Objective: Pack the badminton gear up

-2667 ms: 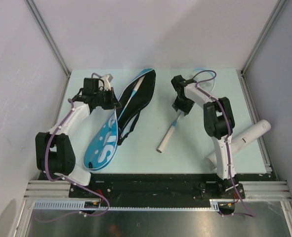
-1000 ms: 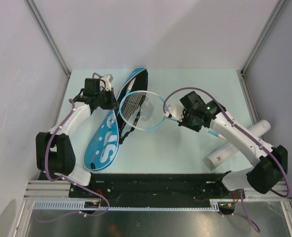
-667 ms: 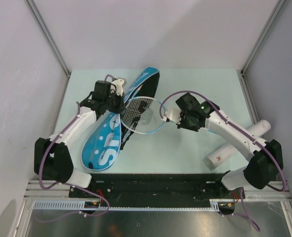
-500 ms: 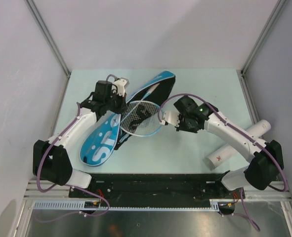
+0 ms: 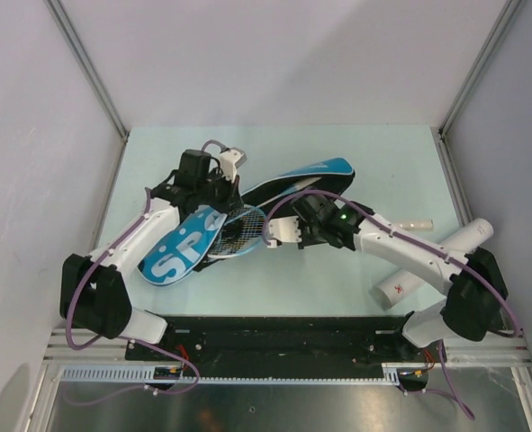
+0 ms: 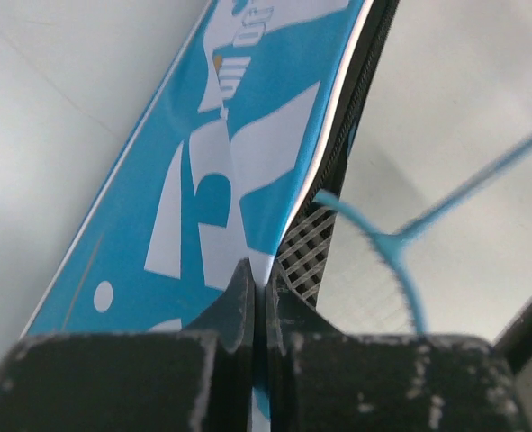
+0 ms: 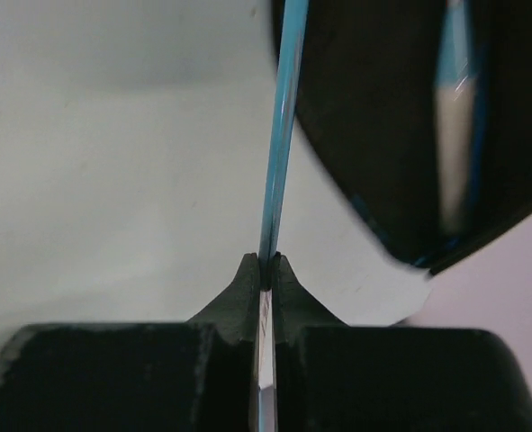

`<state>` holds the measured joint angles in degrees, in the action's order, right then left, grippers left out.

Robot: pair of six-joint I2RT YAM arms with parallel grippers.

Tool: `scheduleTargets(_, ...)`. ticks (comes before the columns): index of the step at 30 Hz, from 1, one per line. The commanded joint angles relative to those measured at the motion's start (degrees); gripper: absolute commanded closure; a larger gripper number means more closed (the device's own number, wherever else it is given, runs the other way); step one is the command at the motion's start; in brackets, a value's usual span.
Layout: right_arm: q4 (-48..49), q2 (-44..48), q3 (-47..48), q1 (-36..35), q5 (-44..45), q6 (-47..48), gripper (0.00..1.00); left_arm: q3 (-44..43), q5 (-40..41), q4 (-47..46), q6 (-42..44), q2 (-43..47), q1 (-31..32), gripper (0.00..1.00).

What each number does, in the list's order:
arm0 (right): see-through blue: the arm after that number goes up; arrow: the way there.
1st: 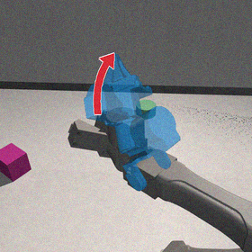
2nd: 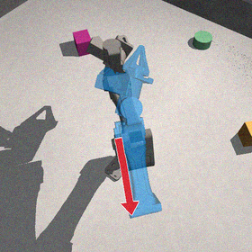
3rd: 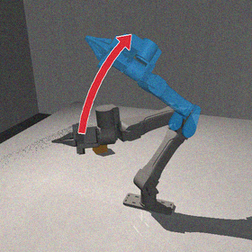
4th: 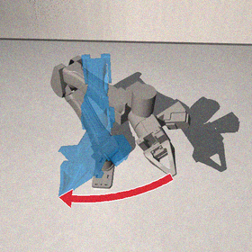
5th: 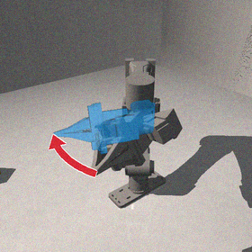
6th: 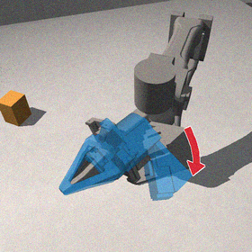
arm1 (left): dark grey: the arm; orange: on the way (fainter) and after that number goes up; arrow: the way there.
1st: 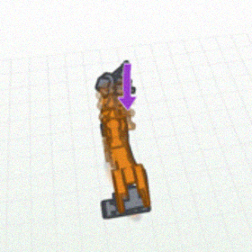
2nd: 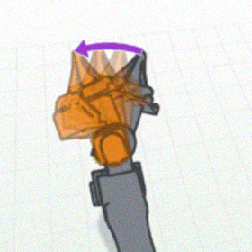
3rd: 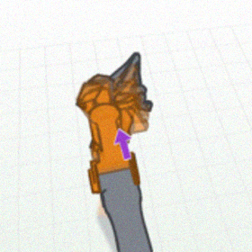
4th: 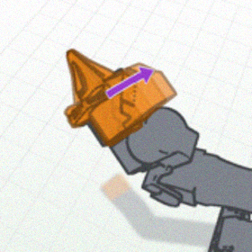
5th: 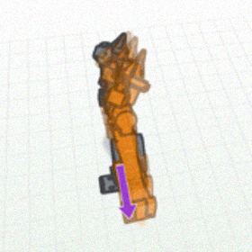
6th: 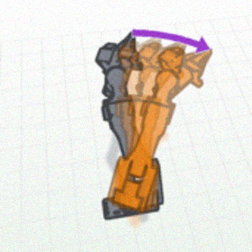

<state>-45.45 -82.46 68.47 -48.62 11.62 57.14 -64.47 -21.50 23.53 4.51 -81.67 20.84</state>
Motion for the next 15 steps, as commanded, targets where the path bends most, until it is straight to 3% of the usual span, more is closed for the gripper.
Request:
scheduleTargets(1, 16.08, -3.49, 0.62, -1.3, -6.16, 8.68, 1.0, -0.92, -9.6, -5.51, 1.11, 2.13, 2.27, 1.0)
scheduleTargets(6, 33.19, -9.29, 0.79, -2.43, -9.06, 5.18, 1.0, -0.75, -12.6, -5.51, -3.54, 0.81, 2.45, 0.99)
scheduleTargets(11, 40.25, -15.7, 0.44, -5.08, -13.28, -2.37, 1.0, -0.22, -16.8, -6.74, -8.55, 0.11, 2.54, 1.0)
scheduleTargets(15, 48.23, -19.13, -0.09, -8.24, -12.15, -1.51, 1.0, 0.31, -21.03, -9.37, -11.19, -0.86, 2.63, 1.0)
